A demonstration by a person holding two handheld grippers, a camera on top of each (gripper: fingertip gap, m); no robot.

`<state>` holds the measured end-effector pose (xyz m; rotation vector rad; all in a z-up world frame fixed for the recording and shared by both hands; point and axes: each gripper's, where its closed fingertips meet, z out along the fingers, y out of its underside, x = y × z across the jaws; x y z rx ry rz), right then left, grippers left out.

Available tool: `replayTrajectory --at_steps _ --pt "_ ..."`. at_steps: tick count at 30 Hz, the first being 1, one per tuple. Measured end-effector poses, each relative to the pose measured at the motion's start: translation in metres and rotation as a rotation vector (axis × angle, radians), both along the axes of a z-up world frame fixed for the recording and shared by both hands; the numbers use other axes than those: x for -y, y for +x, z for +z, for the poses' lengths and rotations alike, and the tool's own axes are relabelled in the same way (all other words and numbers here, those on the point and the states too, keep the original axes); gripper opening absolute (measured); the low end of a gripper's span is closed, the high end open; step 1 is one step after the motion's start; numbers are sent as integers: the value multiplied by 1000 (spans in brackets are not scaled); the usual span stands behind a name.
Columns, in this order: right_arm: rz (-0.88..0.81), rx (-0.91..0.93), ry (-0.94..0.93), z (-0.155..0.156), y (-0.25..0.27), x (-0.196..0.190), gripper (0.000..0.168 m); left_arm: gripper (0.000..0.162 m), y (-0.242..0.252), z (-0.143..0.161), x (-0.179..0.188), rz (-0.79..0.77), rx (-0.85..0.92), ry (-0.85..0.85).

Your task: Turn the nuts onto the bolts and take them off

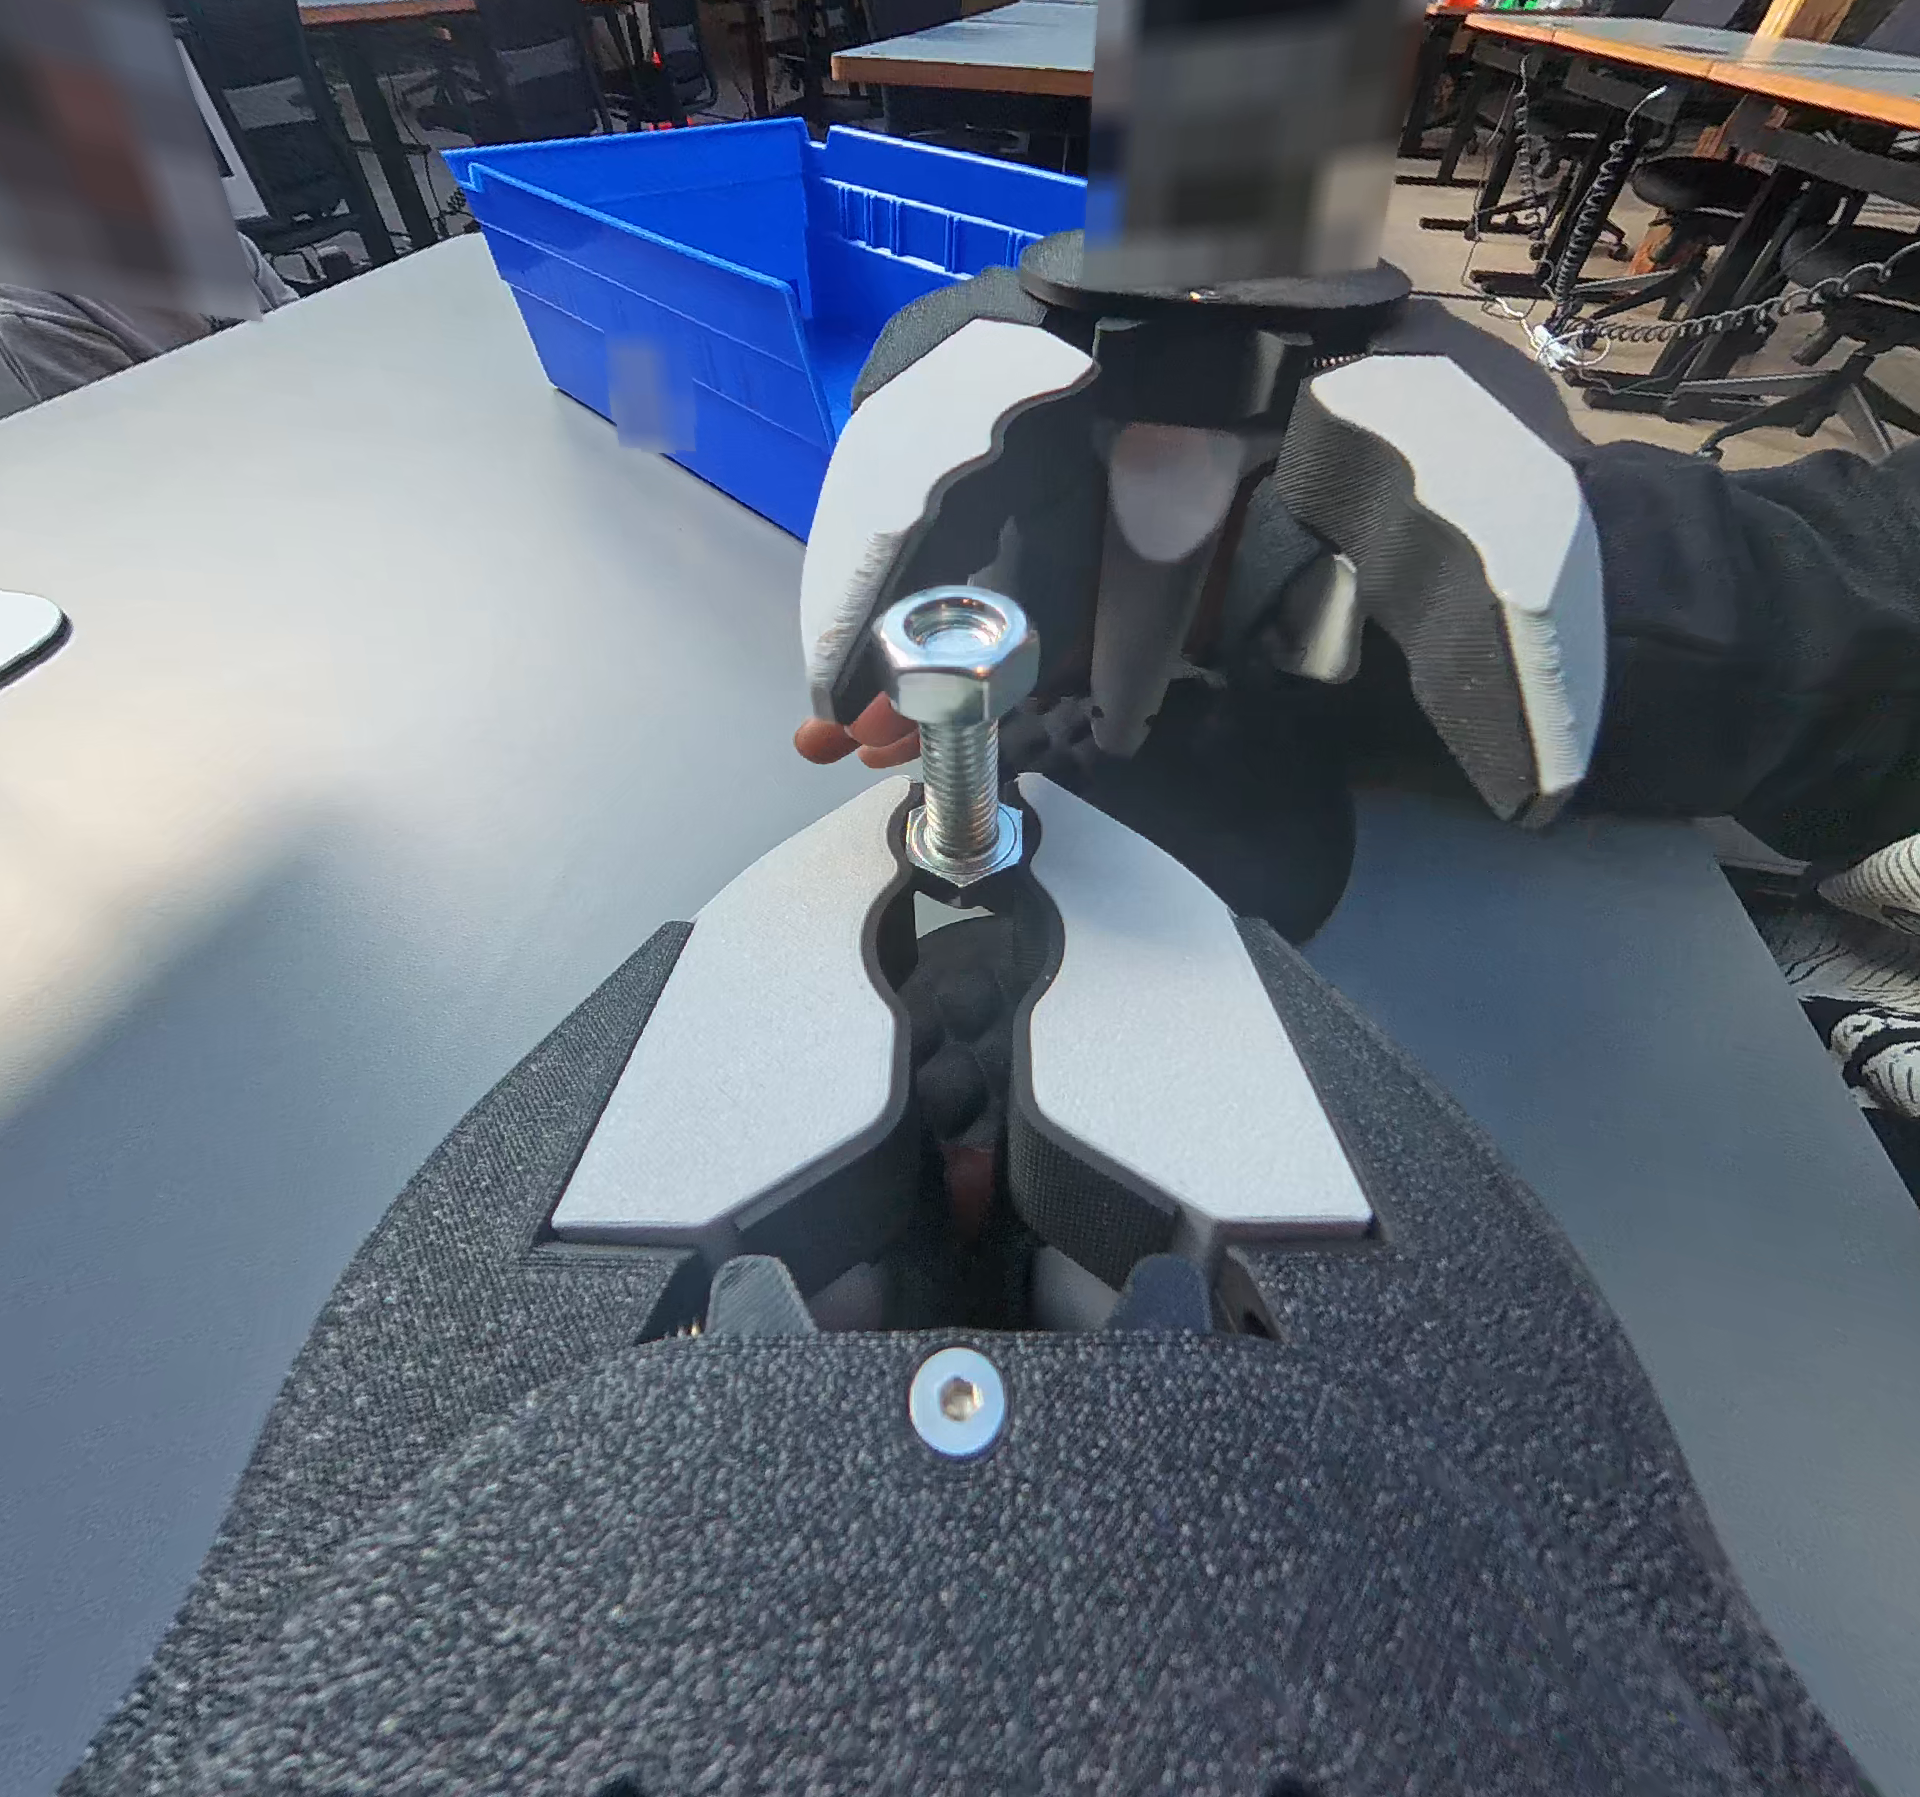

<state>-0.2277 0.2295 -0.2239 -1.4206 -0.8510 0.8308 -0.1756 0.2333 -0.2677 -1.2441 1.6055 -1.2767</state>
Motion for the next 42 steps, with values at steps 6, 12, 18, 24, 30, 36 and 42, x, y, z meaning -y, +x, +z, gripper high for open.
replayTrajectory --at_steps 6,12,18,24,30,36,42 --pt "-36 19 9 2 16 0 27 14 0 1 0 2 6 -3" --pt "-81 -10 67 11 24 -2 7 13 0 1 -1 3 4 -5" --pt "-119 -151 93 21 21 -12 61 14 0 0 0 -1 1 0" --pt "-56 -113 22 6 -6 -14 102 14 0 -2 2 -9 -11 19" --pt "6 -54 33 -1 -22 -6 100 14 1 -5 3 -12 -24 32" --pt "-2 -39 11 -1 -14 -5 76 14 1 -3 2 -6 -18 22" --pt "-41 -11 -4 -1 2 -7 52 14 0 -2 1 -4 -11 16"
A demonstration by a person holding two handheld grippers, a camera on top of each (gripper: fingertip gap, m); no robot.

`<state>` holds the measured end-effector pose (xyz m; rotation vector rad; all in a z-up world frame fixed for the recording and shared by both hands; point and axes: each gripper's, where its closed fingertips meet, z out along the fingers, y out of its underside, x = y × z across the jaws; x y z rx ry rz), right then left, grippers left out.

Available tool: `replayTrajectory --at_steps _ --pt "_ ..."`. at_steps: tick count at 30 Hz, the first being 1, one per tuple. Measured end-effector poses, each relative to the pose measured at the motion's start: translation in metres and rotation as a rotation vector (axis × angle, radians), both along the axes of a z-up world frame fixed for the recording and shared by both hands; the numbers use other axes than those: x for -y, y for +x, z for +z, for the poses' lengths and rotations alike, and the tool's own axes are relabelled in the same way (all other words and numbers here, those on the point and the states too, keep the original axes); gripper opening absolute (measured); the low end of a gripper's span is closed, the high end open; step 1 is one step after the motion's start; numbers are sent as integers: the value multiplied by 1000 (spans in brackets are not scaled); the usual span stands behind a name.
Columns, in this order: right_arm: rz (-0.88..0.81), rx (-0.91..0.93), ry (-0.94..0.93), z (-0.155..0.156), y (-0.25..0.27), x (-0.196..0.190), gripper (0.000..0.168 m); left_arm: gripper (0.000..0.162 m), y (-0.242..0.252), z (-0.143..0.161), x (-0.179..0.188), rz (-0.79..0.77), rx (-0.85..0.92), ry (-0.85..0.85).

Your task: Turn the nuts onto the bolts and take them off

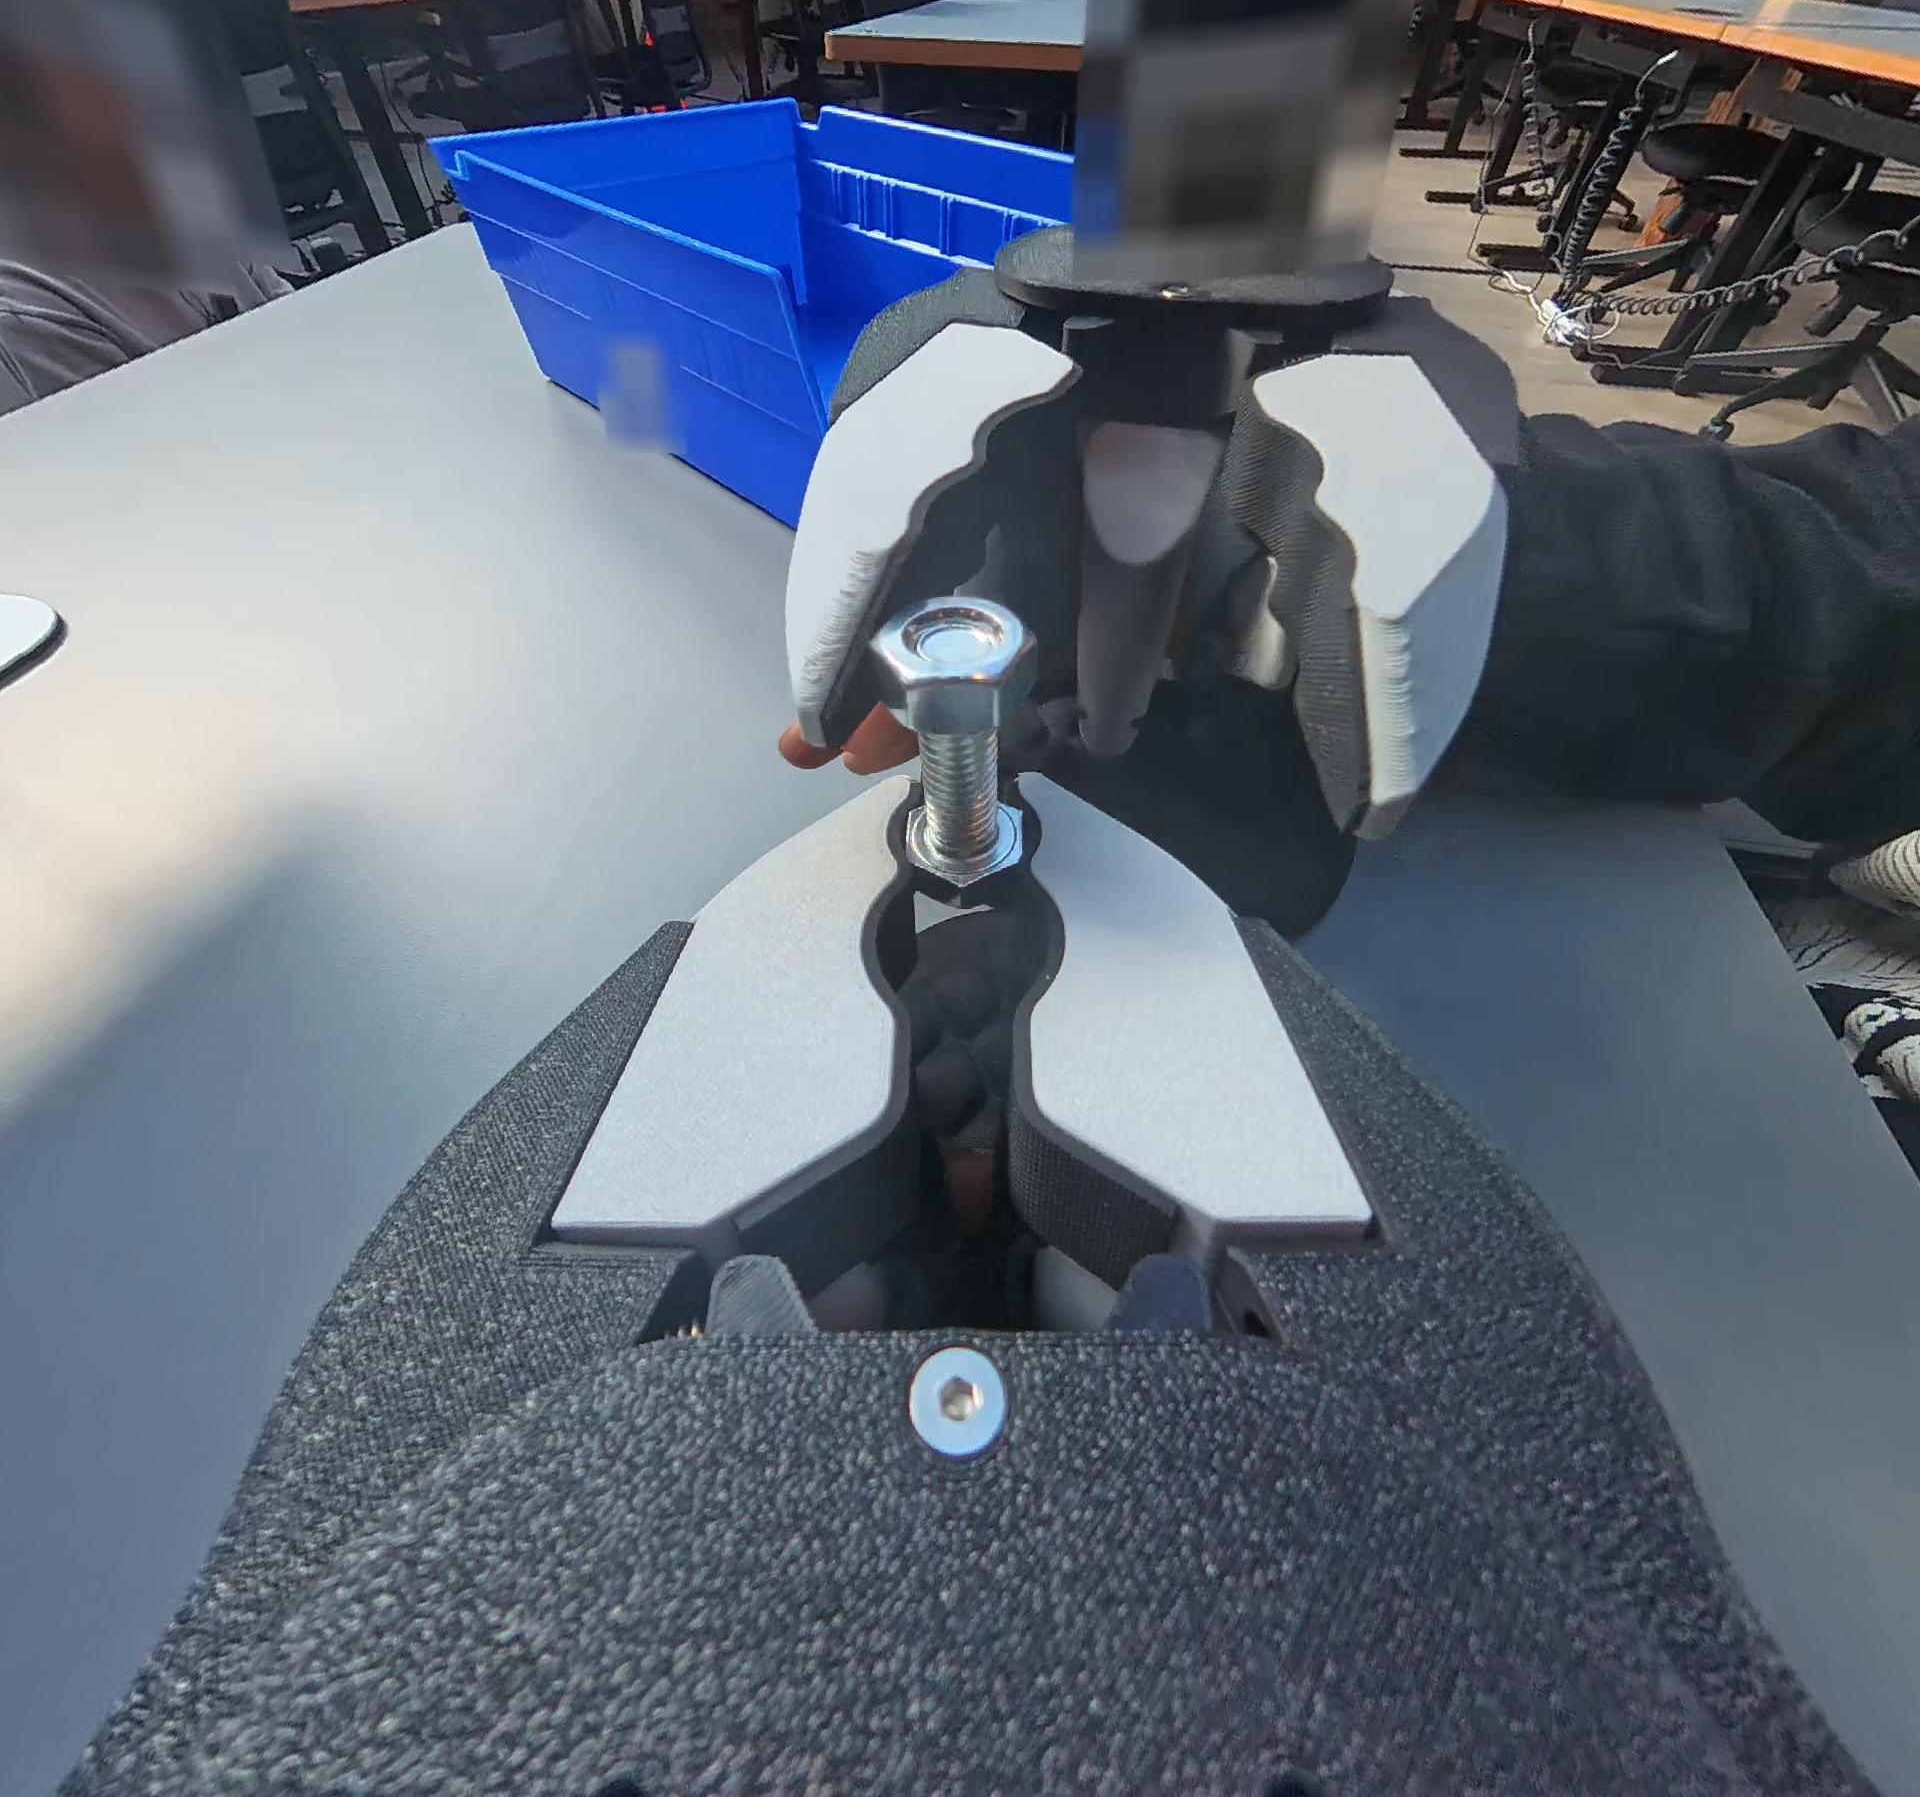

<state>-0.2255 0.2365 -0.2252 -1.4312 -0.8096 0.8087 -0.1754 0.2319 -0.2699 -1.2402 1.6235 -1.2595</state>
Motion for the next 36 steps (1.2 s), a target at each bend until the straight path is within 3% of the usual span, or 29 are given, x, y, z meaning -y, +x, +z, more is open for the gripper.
replayTrajectory --at_steps 9,12,15,17,22,26,31,36 --pt "-34 19 -4 0 16 0 26 14 0 1 0 1 6 -2" --pt "-23 -1 11 4 19 2 10 13 0 2 -2 7 13 -11" --pt "-18 -11 22 6 20 3 7 13 0 2 -2 6 11 -9" --pt "-47 -27 38 8 22 0 15 13 0 2 -1 6 10 -6" --pt "-64 -107 62 13 13 -7 70 14 0 1 0 -1 5 1" --pt "-23 -58 50 4 -6 -7 92 14 0 -2 2 -11 -10 22" --pt "35 -18 47 -1 -21 0 95 14 1 -3 3 -11 -17 28" --pt "47 -7 40 -2 -19 3 81 14 1 -2 1 -4 -9 18"
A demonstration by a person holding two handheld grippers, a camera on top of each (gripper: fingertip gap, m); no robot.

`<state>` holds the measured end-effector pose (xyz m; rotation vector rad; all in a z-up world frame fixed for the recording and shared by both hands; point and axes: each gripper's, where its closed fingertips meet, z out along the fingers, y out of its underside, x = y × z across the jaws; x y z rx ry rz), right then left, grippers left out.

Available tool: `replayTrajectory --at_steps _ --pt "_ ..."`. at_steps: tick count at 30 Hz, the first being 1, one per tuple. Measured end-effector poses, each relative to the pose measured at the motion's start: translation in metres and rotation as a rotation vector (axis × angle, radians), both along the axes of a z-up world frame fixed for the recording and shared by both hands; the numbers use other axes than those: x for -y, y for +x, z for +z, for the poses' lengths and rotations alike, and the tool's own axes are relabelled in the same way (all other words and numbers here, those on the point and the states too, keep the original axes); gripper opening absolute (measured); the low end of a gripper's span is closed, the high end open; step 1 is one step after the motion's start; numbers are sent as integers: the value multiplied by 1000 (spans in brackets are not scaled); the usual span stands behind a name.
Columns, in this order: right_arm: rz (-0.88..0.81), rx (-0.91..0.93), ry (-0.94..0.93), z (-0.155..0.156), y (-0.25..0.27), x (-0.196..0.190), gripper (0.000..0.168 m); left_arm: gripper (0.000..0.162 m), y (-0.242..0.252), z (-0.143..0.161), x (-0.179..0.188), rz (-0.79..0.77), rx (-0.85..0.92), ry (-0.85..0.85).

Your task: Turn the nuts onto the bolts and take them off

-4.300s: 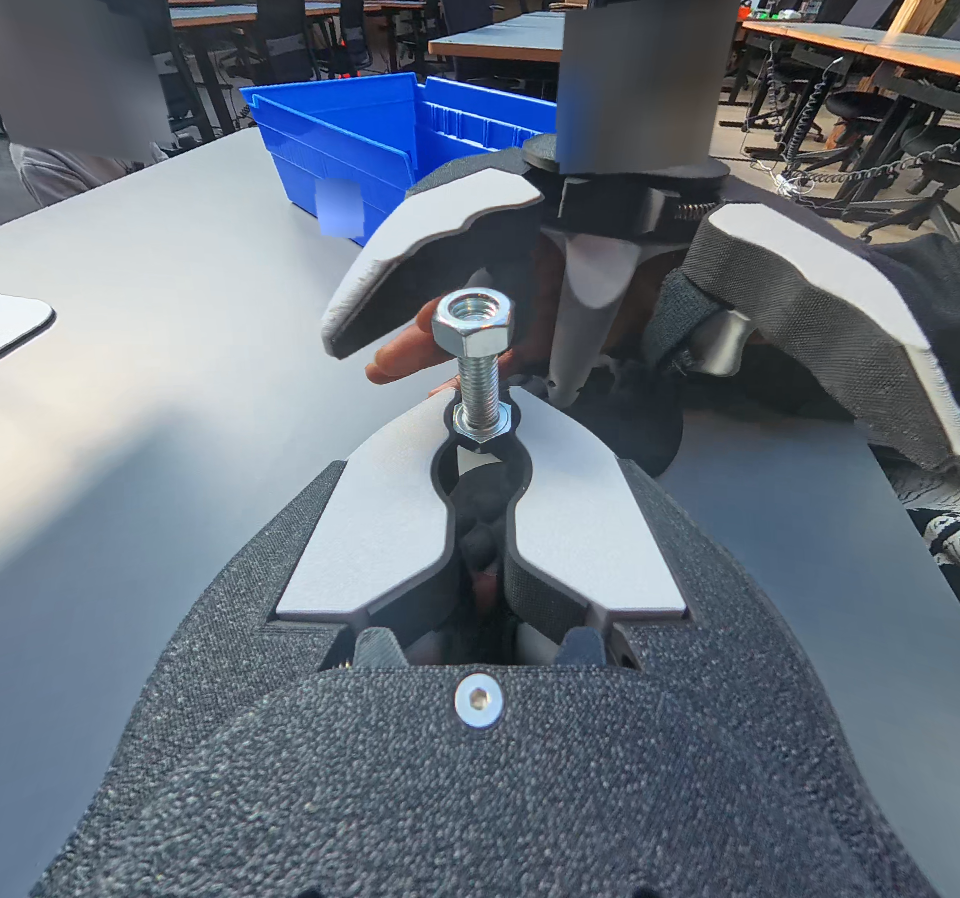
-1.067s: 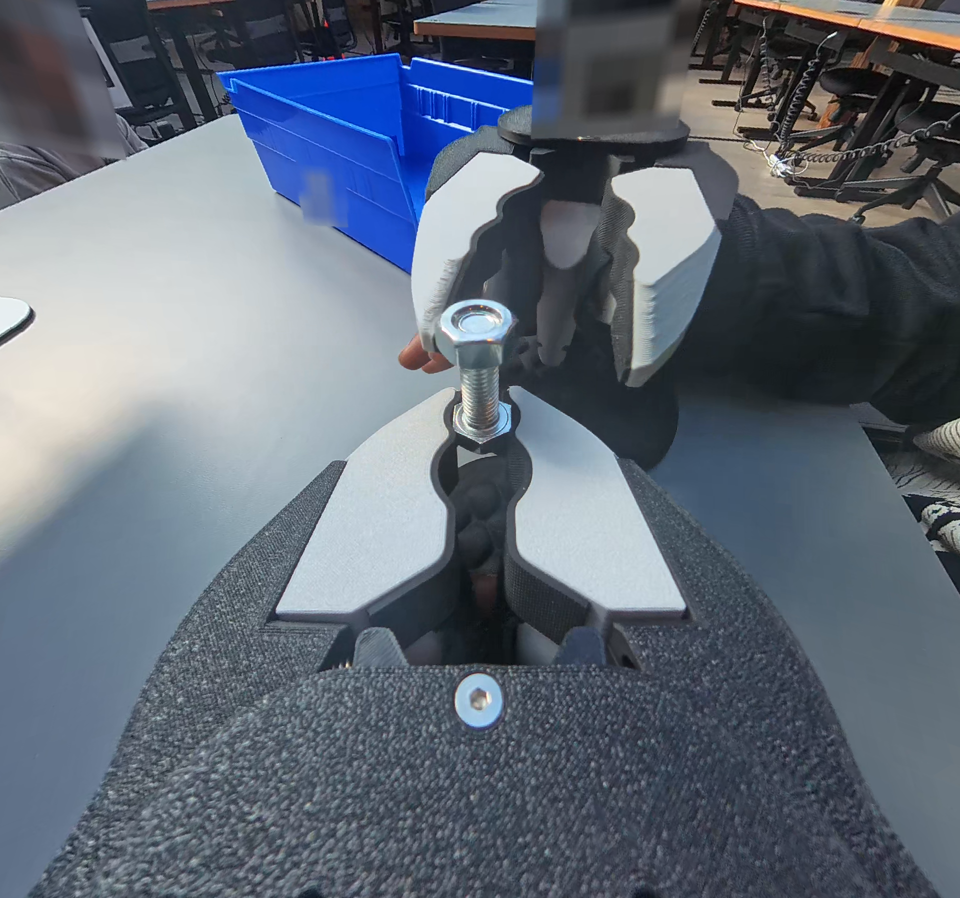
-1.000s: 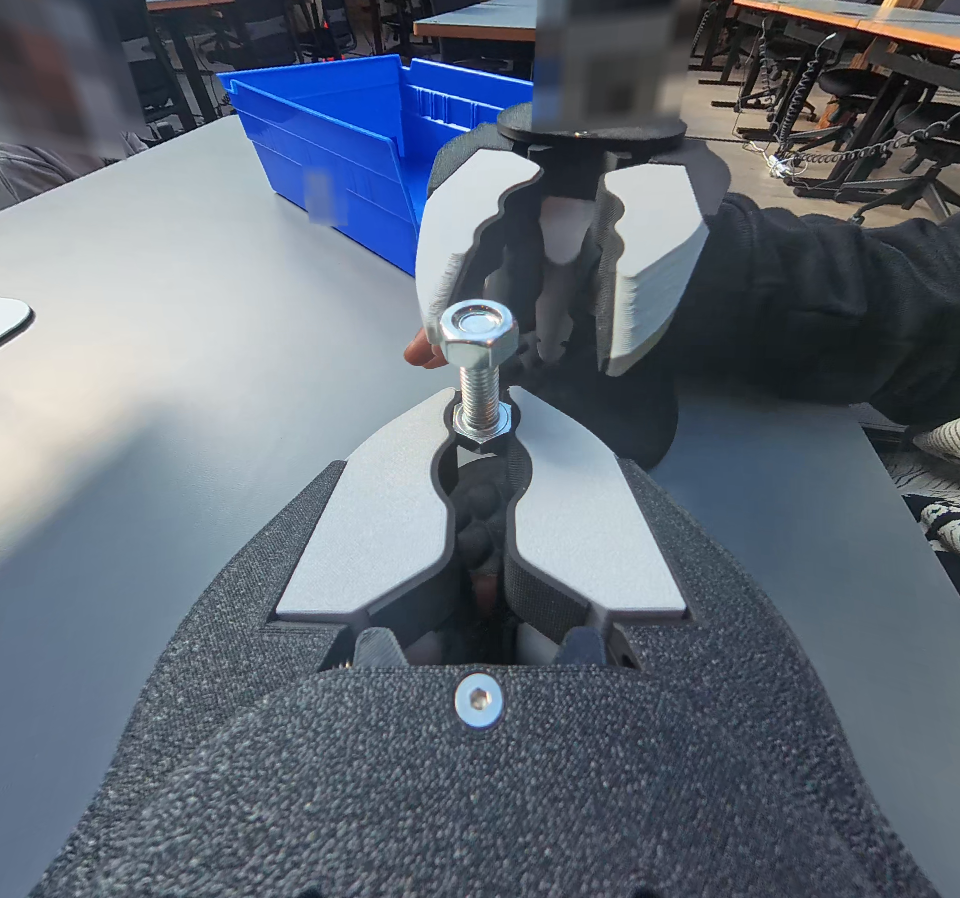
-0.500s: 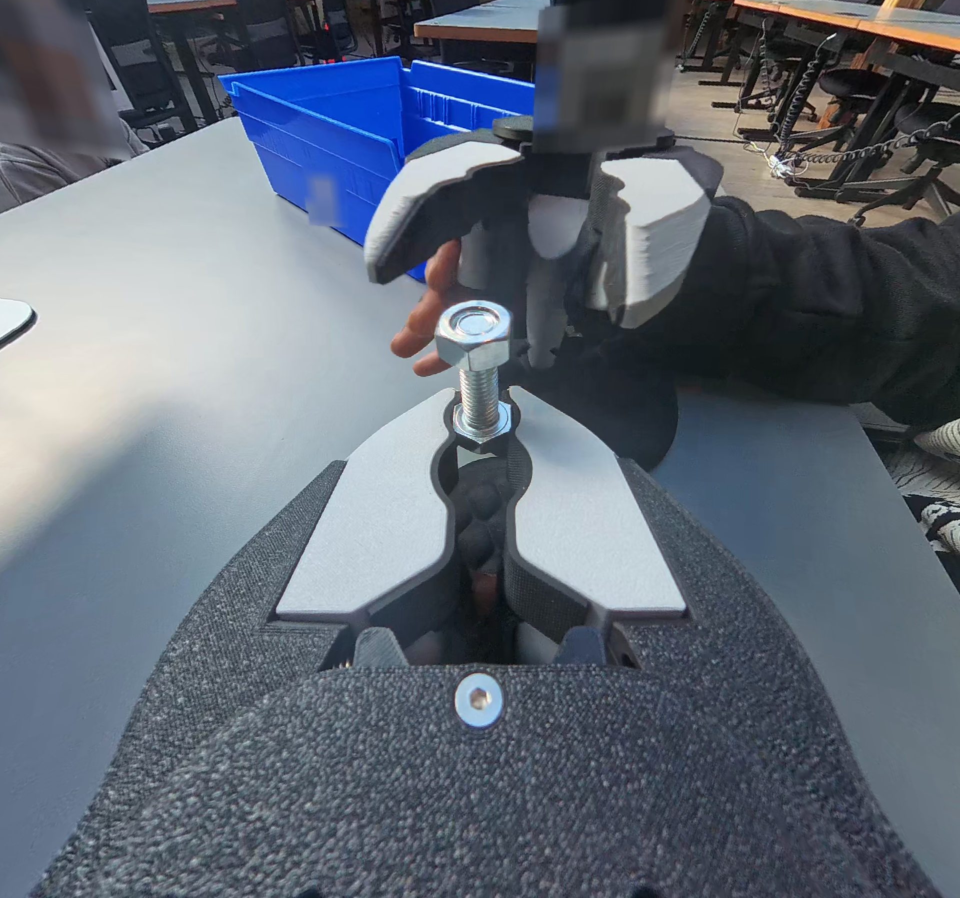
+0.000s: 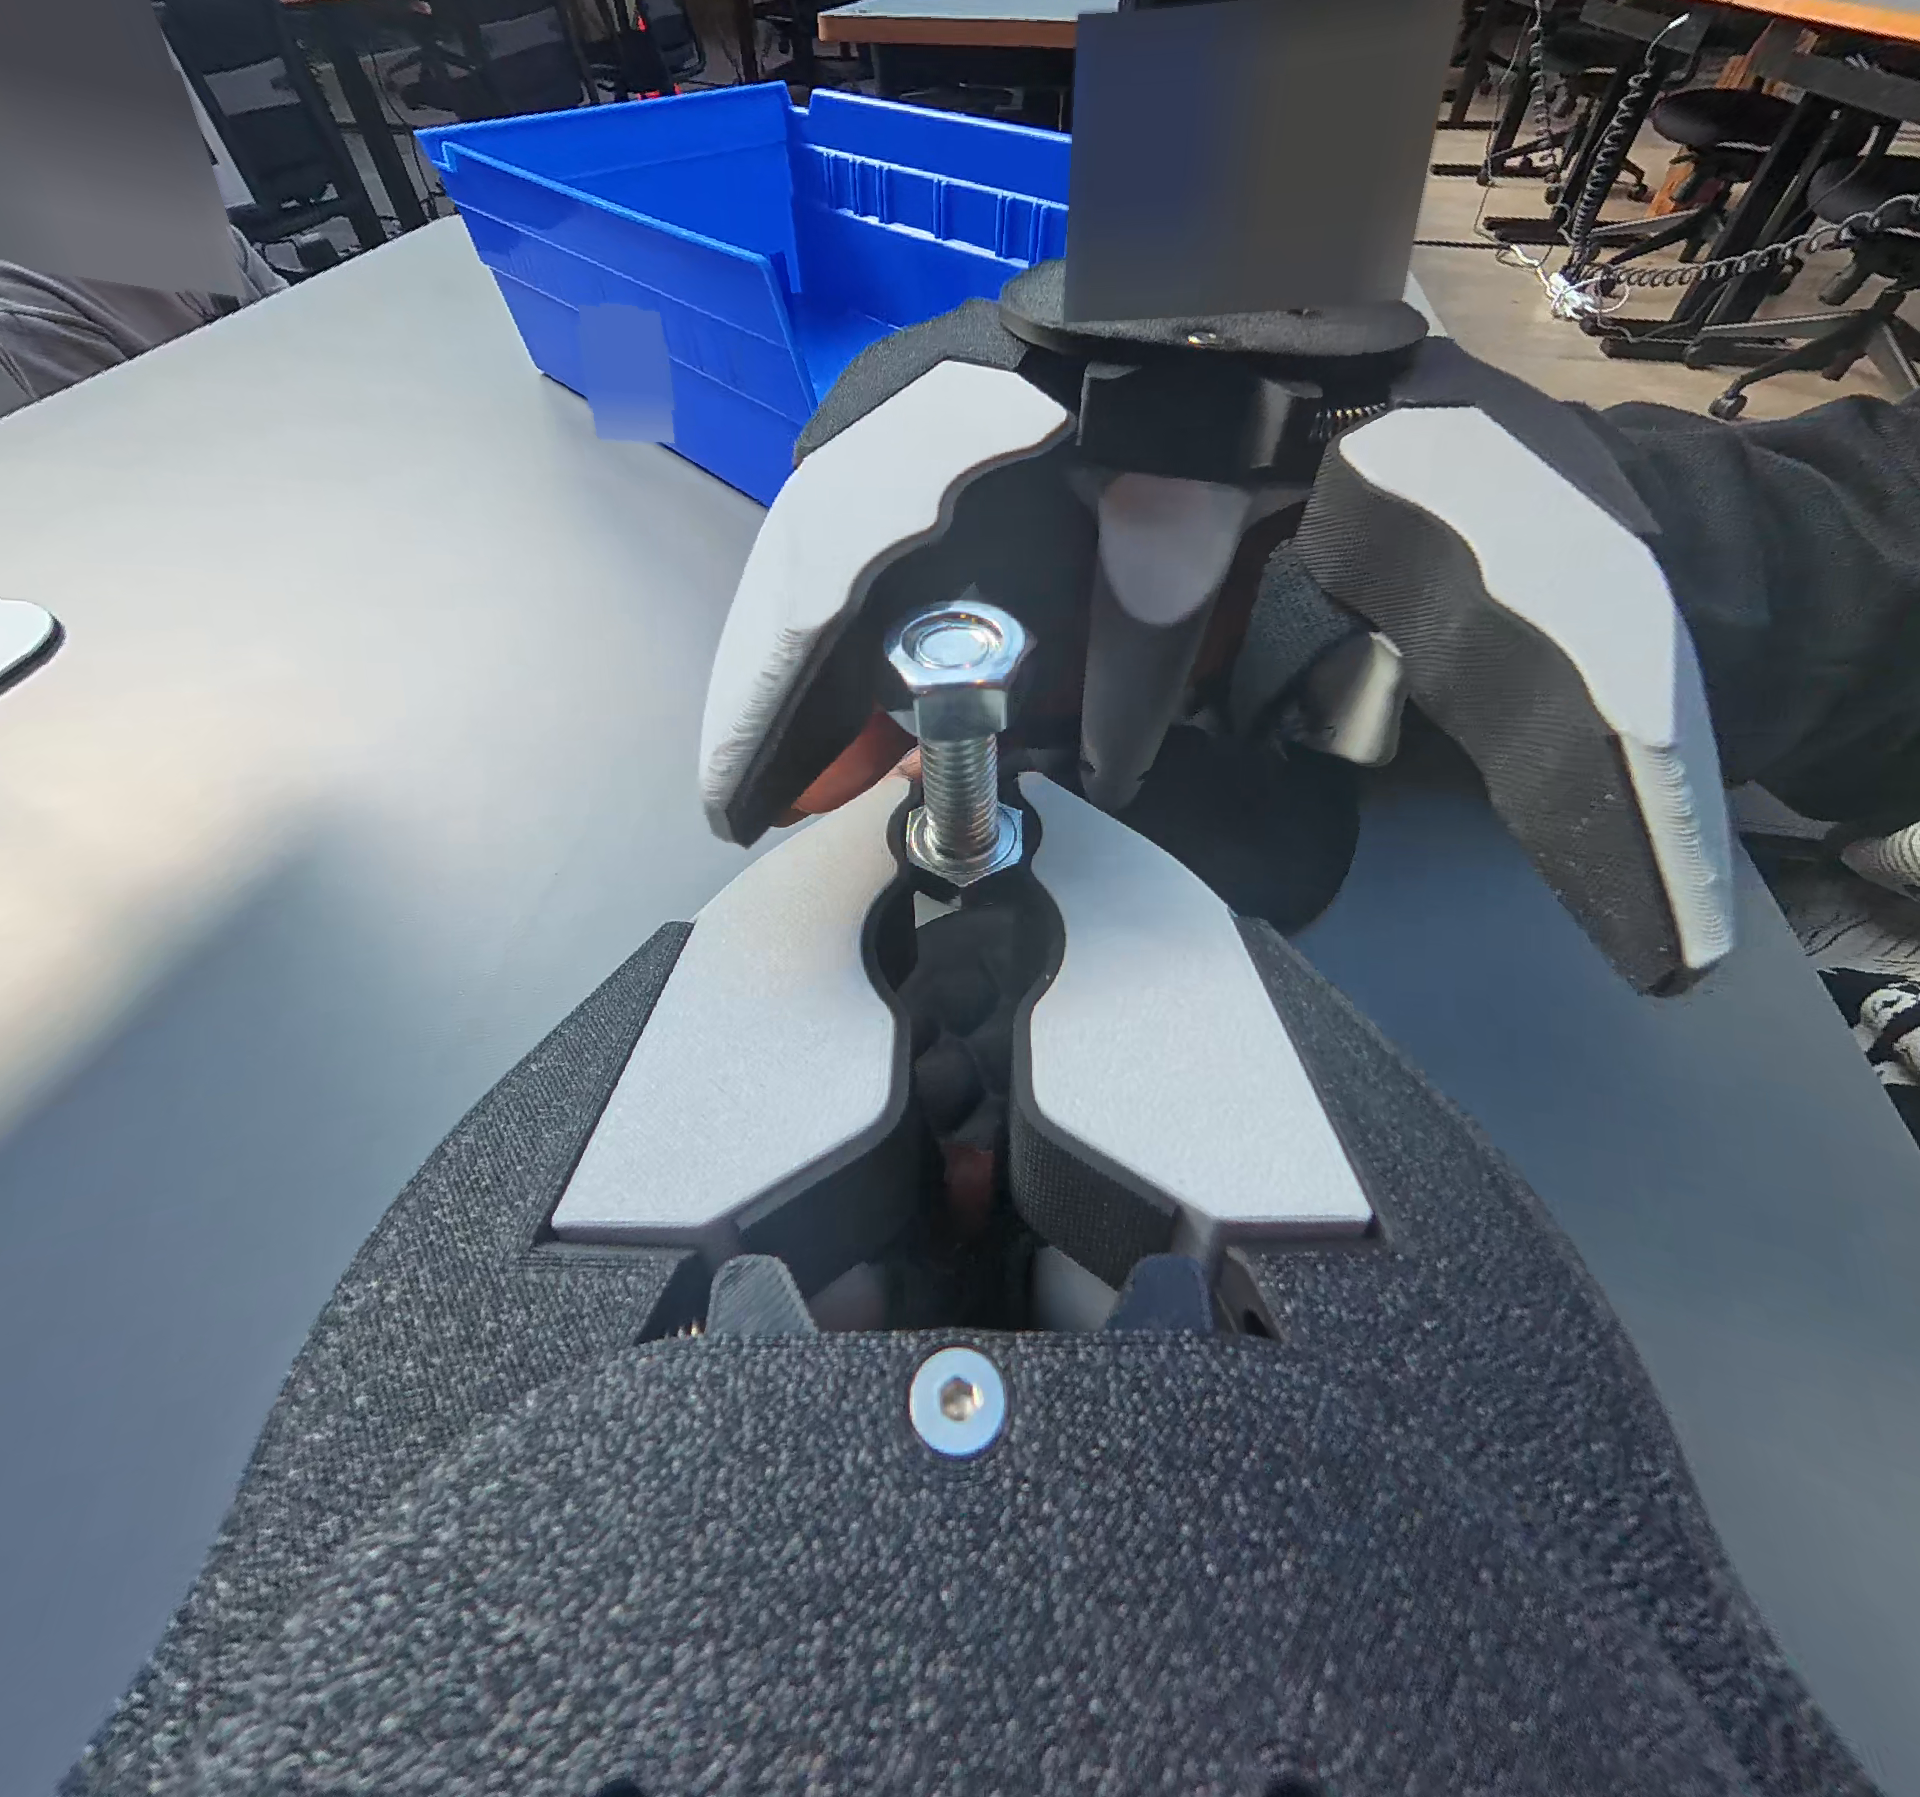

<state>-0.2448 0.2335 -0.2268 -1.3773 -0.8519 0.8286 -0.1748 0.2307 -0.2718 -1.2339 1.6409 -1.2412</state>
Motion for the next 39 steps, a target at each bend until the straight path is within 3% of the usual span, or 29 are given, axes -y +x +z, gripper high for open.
replayTrajectory --at_steps 18,21,26,30,39 --pt "-75 42 0 4 39 1 7 14 -1 3 -2 8 14 -21" --pt "-119 6 18 10 45 -4 10 14 -1 2 -2 7 13 -16" --pt "-143 -113 32 18 39 -13 66 14 -1 2 -1 4 11 -14" --pt "-95 -78 -1 7 19 -13 92 14 0 1 0 1 6 -7" --pt "-6 5 5 -1 0 -1 81 14 -1 0 -1 4 4 -9"
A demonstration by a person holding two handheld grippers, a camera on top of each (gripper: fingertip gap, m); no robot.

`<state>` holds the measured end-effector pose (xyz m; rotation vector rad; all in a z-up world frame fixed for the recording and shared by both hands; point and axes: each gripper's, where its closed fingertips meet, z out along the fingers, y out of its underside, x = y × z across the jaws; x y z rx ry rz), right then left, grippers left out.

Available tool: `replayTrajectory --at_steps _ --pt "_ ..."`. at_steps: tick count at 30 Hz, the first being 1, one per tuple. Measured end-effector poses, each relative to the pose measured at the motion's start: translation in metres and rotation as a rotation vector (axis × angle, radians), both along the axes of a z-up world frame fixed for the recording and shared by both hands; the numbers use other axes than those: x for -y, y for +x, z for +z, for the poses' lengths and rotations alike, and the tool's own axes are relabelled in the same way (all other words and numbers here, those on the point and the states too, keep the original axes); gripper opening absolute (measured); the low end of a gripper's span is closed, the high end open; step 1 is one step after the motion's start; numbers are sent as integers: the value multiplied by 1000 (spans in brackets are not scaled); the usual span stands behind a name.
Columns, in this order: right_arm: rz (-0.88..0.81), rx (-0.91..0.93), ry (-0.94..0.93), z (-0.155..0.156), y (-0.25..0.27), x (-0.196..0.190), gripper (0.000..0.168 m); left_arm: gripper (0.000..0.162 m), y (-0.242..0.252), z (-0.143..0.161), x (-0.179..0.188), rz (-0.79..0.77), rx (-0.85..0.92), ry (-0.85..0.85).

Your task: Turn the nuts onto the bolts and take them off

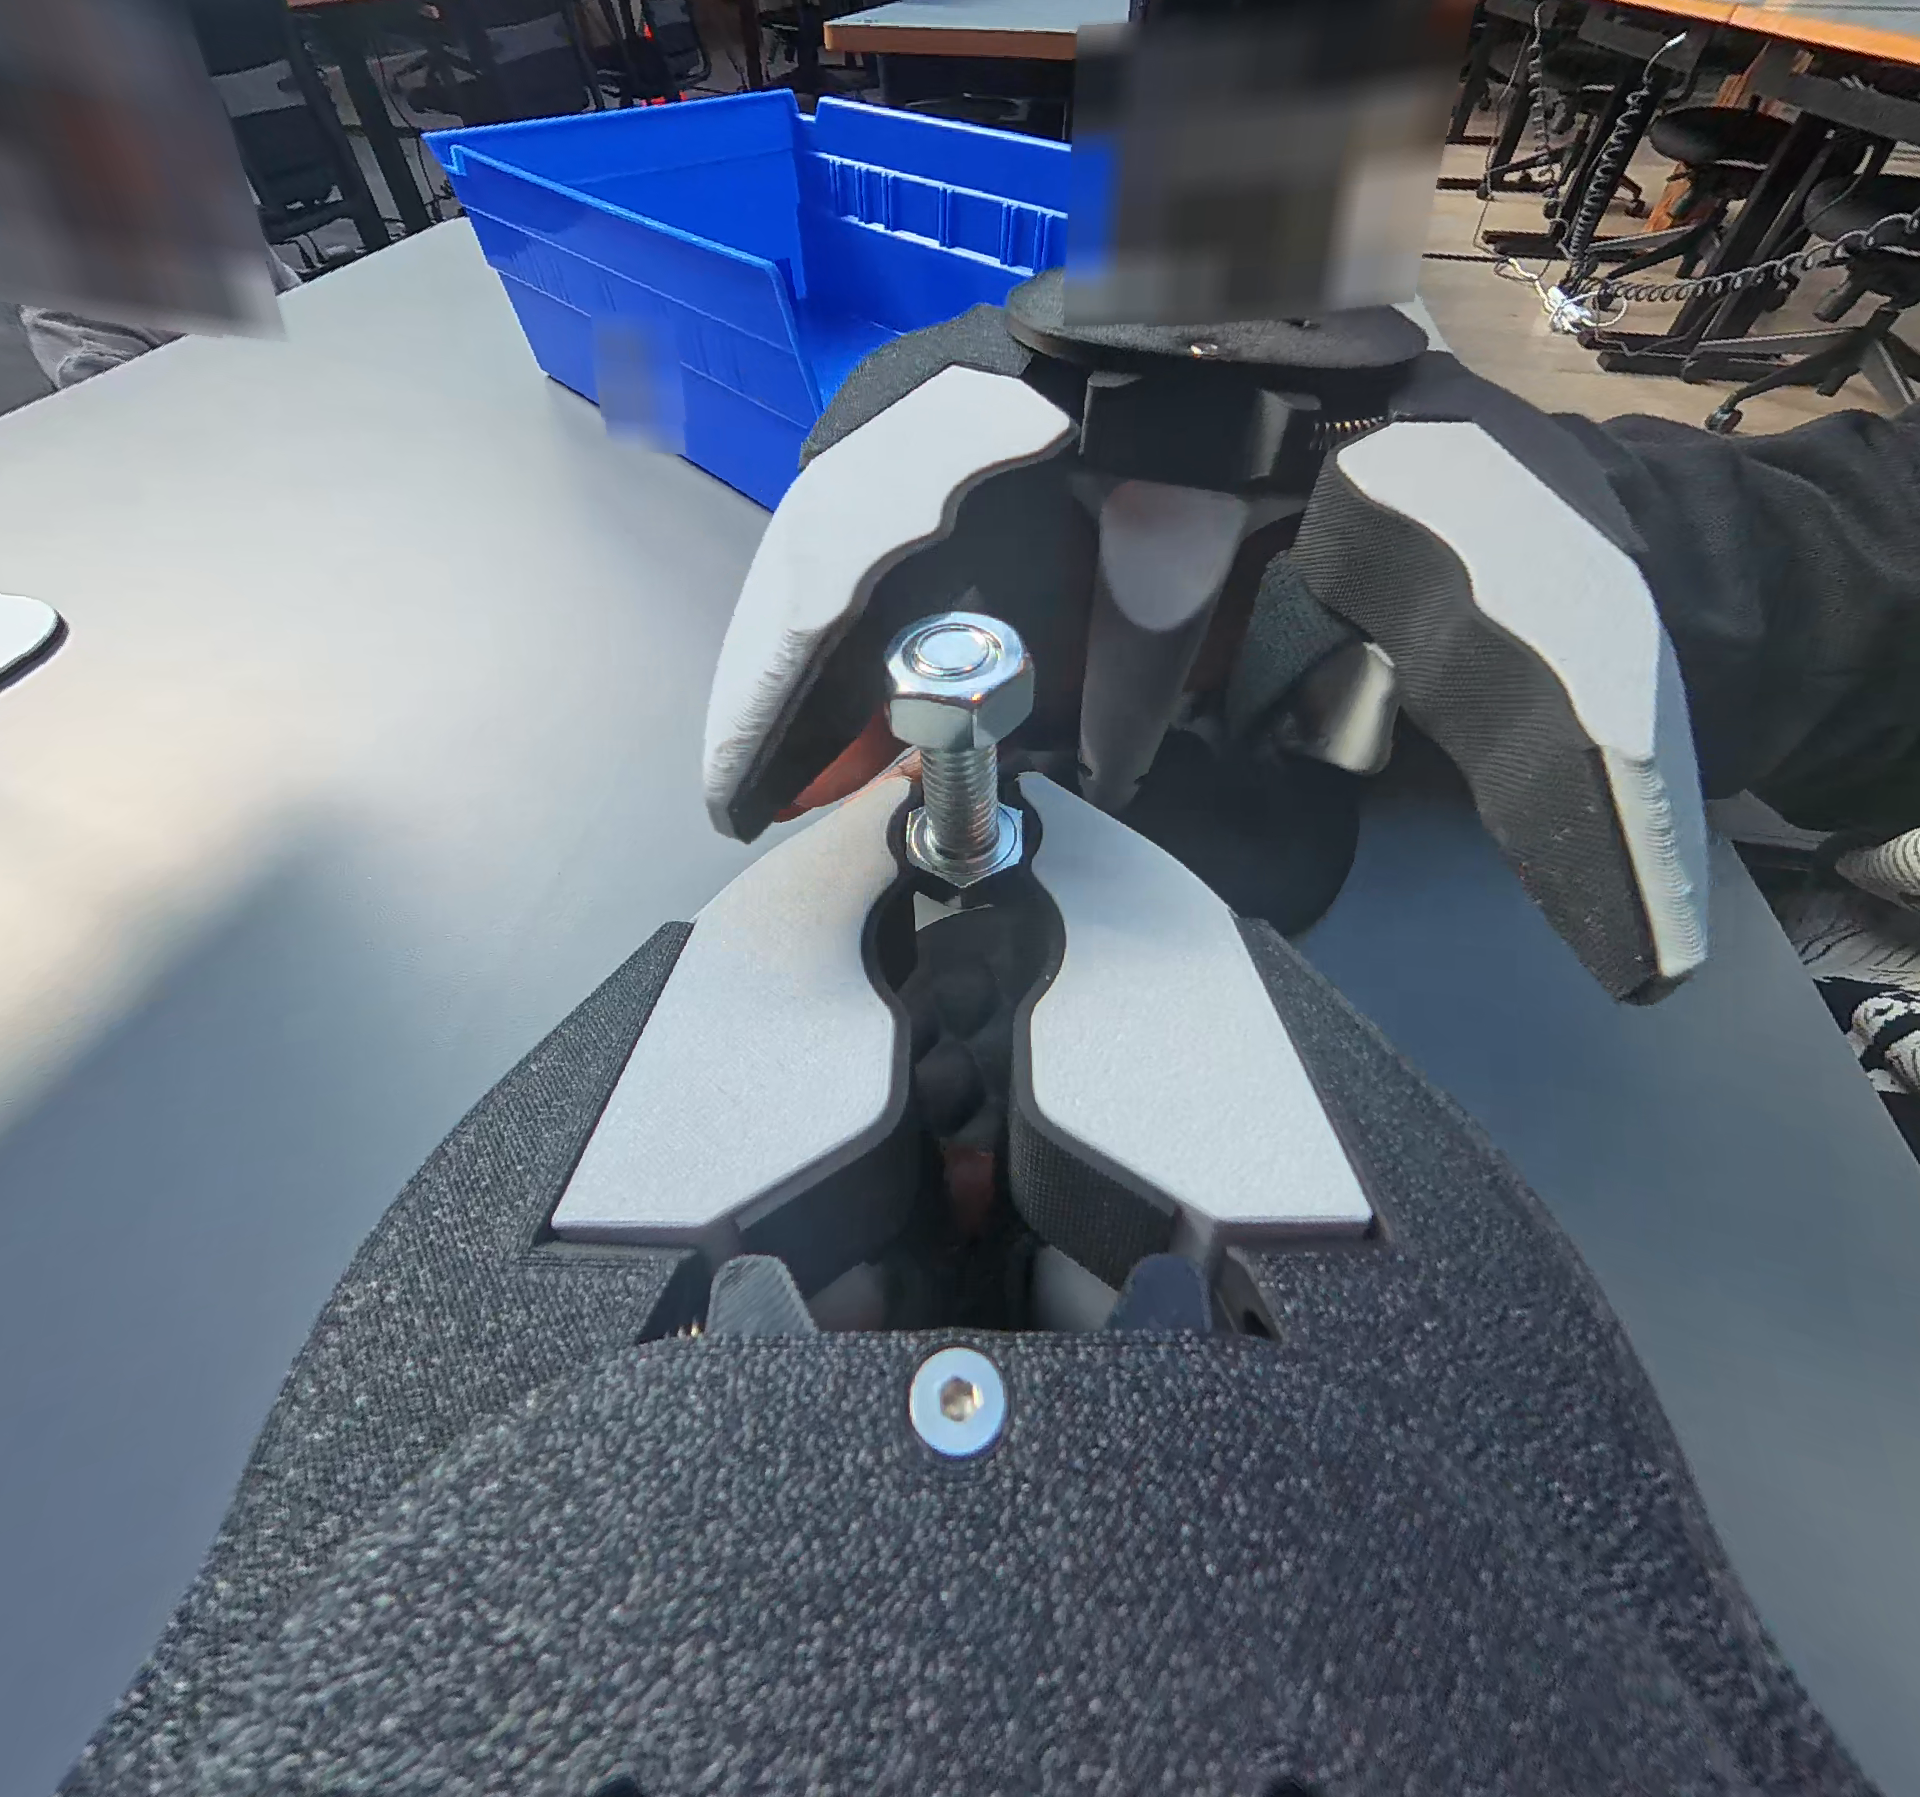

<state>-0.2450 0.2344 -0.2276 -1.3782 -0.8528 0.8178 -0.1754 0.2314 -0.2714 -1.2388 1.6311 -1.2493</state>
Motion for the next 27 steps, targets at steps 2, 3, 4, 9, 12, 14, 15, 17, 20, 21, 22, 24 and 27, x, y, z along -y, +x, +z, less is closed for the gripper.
replayTrajectory --at_steps 2,3,4,9,12,14,15,17,20,21,22,24,27 --pt "-12 -4 -9 1 5 -1 73 14 0 1 0 1 4 -3" --pt "-21 -3 -13 1 7 -2 68 14 0 1 0 1 5 -5" --pt "-30 -1 -17 1 10 -3 64 14 0 1 0 1 5 -6" --pt "-68 17 -21 1 24 -4 43 14 -1 2 -1 3 10 -11" --pt "-81 22 -25 2 31 -4 31 14 -1 2 -1 5 13 -13" --pt "-92 25 -25 2 35 -5 23 14 -1 2 -1 4 15 -14" --pt "-95 26 -23 2 37 -4 17 14 -1 3 -1 4 16 -15" --pt "-81 18 -13 5 38 -1 6 14 -1 3 -2 8 17 -20" --pt "-83 20 -8 6 41 -1 6 14 -1 3 -2 8 18 -19" --pt "-93 17 -3 7 42 -2 6 14 -1 3 -2 7 17 -18" --pt "-104 6 4 8 42 -3 9 14 -1 3 -2 7 16 -18" --pt "-122 -36 18 12 42 -7 29 14 -1 3 -2 6 17 -18" --pt "-115 -69 22 12 32 -10 66 14 -1 2 -1 5 14 -14"
